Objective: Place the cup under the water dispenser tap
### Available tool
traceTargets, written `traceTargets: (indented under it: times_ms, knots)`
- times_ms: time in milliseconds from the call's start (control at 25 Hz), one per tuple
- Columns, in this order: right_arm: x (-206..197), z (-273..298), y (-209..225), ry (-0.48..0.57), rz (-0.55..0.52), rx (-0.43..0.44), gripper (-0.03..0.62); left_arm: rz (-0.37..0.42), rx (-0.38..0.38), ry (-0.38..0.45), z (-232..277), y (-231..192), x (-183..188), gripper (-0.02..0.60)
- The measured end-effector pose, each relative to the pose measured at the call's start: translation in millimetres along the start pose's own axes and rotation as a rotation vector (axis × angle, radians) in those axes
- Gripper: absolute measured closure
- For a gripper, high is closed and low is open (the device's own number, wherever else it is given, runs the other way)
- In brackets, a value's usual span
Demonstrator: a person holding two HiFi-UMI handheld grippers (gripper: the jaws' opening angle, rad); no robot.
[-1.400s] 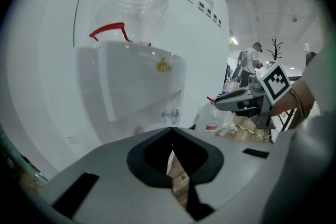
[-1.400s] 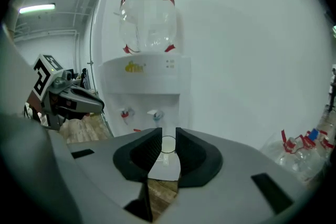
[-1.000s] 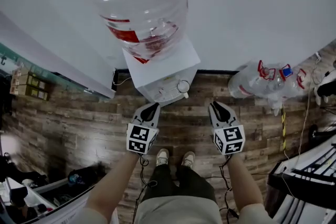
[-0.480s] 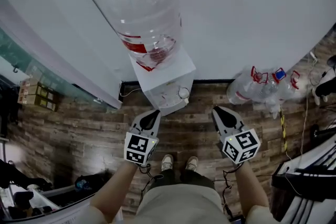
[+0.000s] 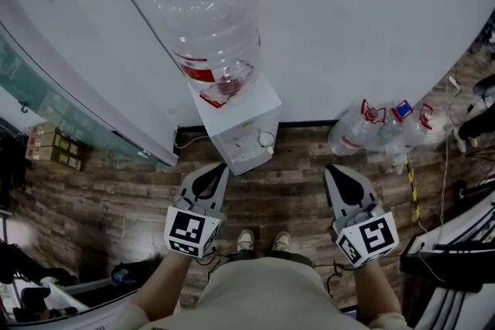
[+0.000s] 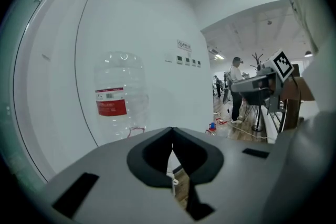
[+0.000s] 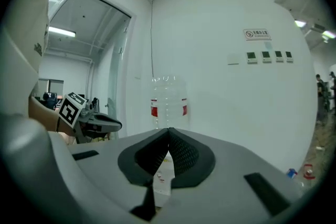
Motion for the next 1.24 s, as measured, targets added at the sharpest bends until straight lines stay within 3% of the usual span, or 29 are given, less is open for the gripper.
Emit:
traceTargets:
  times_ms: [160, 240, 440, 720, 1240]
  knots:
    - [8.4, -24.7, -4.2, -0.016, 0.039, -0.016, 0.588, 0.008, 0.032, 0.130, -18.1, 5.9, 31.7, 0.575]
    - [8.5, -32.3, -6.7, -0.033, 0.035, -0.016, 0.588, 0.007, 0.019, 0.151, -21.9, 12.7, 39.0, 0.575]
    - [10.3, -39.0, -5.9, -0.052, 0.003, -0.027, 0.588, 0.030, -0.016, 0.121, -21.6, 21.3, 33.7, 0.575]
    - [13.2, -48.2, 1.5, -0.038, 0.003, -0.080, 0.588, 0.008, -0.004, 0.088, -27.5, 19.9, 28.2, 0.575]
    - [16.9, -39.2, 0.2, -0.008, 0.003, -0.091, 0.588, 0.006, 0.003, 0.103, -22.5, 15.1, 35.0, 0.575]
Point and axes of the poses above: the fingertips, and each gripper's own axes: z forward along the fingers, y to its right, x out of its top, the point moved 3 cm from there along -z, backward along the fingers, and after that the axes turned 5 degrees about -z, right-handed, at the moved point
